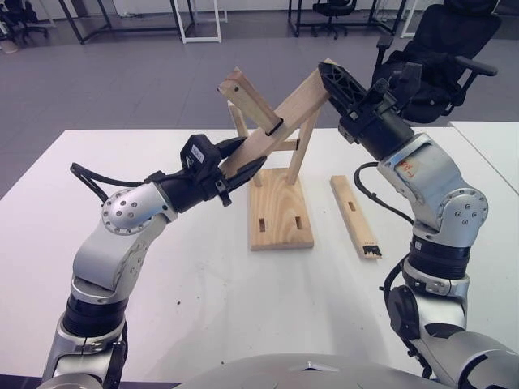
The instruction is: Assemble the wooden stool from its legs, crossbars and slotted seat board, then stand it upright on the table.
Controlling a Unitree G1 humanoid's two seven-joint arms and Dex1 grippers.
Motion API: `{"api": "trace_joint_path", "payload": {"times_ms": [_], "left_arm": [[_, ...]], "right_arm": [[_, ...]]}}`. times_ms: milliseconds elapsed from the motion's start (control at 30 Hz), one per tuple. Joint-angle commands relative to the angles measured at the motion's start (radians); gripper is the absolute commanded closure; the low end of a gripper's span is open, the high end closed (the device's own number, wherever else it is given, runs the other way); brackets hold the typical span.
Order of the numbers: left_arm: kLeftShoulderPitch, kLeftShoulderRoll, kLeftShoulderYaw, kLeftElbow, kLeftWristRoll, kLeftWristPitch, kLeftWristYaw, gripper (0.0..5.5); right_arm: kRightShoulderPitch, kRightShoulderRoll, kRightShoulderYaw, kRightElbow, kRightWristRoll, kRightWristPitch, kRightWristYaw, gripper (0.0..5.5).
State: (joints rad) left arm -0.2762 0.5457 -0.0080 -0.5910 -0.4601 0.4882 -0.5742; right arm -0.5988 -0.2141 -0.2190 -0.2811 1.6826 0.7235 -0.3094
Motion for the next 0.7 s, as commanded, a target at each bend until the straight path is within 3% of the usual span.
{"api": "trace_joint_path", "payload": {"times_ms": [33,67,133,333,533,700], "left_arm": [[0.0,-0.002,-0.01,0.006,0.01,-0.013,-0.01,3.47],[-0.001,-0.004,-0.012,0.011,0.03,-0.012,0.006,3.47],[0.003,0.0,-0.036,0.028,0.066,-0.01,0.014,2.89],[0.113,-0.03,0.04,0.15,0.14,-0.065,0.096,1.74],[0.159,-0.111,0.097,0.255,0.214,-0.118,0.237,1.65],[0.154,-0.139,0.106,0.269,0.219,-0.122,0.263,1.65]], "right_arm": [[0.005,-0.009,0.034,-0.025,-0.019,0.007,0.02,4.42],[0.004,-0.011,0.031,-0.028,-0.027,-0.004,0.012,4.42],[0.038,-0.01,-0.003,-0.045,-0.062,-0.054,-0.037,4.46],[0.364,-0.12,-0.067,-0.243,-0.204,-0.058,-0.113,4.46],[0.447,-0.167,-0.033,-0.233,-0.421,-0.09,-0.01,4.47],[0.54,-0.121,0.012,-0.235,-0.544,-0.101,0.021,4.47]]}}
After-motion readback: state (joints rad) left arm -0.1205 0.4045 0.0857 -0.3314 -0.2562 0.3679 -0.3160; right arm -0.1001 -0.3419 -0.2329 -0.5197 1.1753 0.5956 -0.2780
